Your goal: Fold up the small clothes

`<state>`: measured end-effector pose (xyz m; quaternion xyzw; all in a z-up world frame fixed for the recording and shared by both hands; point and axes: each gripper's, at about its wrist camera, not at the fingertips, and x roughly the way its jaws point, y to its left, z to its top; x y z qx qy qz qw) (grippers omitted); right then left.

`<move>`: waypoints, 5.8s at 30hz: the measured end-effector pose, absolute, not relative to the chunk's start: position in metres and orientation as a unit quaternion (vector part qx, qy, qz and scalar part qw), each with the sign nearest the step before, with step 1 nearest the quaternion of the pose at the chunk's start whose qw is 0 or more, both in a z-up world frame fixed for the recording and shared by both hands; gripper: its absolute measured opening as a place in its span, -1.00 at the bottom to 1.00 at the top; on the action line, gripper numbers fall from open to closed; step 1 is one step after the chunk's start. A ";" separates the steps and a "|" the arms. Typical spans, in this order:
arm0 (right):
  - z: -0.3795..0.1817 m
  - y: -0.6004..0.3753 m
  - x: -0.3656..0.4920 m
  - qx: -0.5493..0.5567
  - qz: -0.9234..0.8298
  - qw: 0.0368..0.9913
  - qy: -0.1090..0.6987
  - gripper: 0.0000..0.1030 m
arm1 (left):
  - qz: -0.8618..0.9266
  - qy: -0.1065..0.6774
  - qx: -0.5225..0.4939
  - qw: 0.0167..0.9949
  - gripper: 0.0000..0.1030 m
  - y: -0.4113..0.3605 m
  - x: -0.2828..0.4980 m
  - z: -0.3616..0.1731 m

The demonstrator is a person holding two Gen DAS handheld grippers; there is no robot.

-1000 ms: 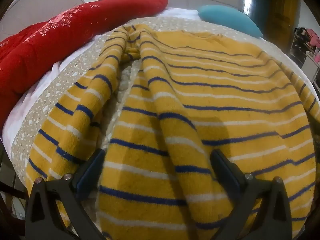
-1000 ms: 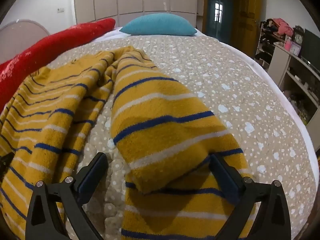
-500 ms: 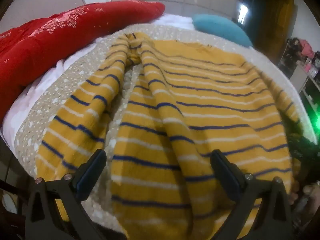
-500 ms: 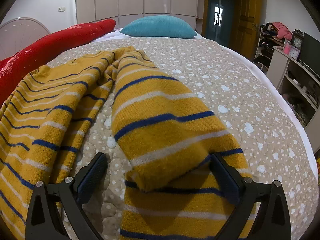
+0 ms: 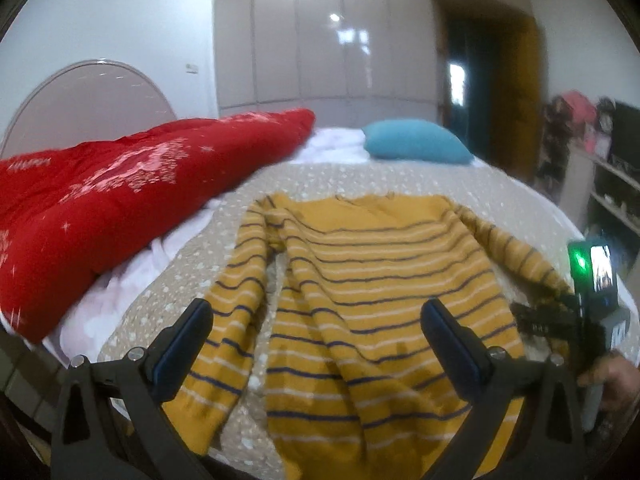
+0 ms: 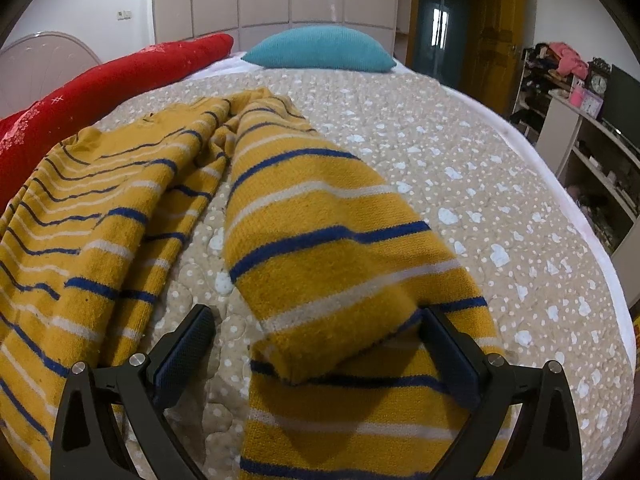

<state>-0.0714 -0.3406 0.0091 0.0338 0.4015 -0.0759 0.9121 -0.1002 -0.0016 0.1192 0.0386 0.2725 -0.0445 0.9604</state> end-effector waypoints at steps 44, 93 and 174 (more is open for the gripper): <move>0.028 -0.414 -0.156 0.182 -0.091 0.886 0.416 0.24 | -0.069 0.389 -0.023 0.918 1.00 -0.013 -0.119 0.086; 0.120 -0.632 -0.150 0.373 -0.281 0.837 0.283 -0.90 | -0.017 0.391 -0.088 0.916 1.00 0.064 -0.111 0.075; 0.047 -0.296 -0.168 0.091 0.064 0.904 0.412 -0.61 | 0.134 0.426 -0.111 0.888 -0.88 0.232 -0.032 0.053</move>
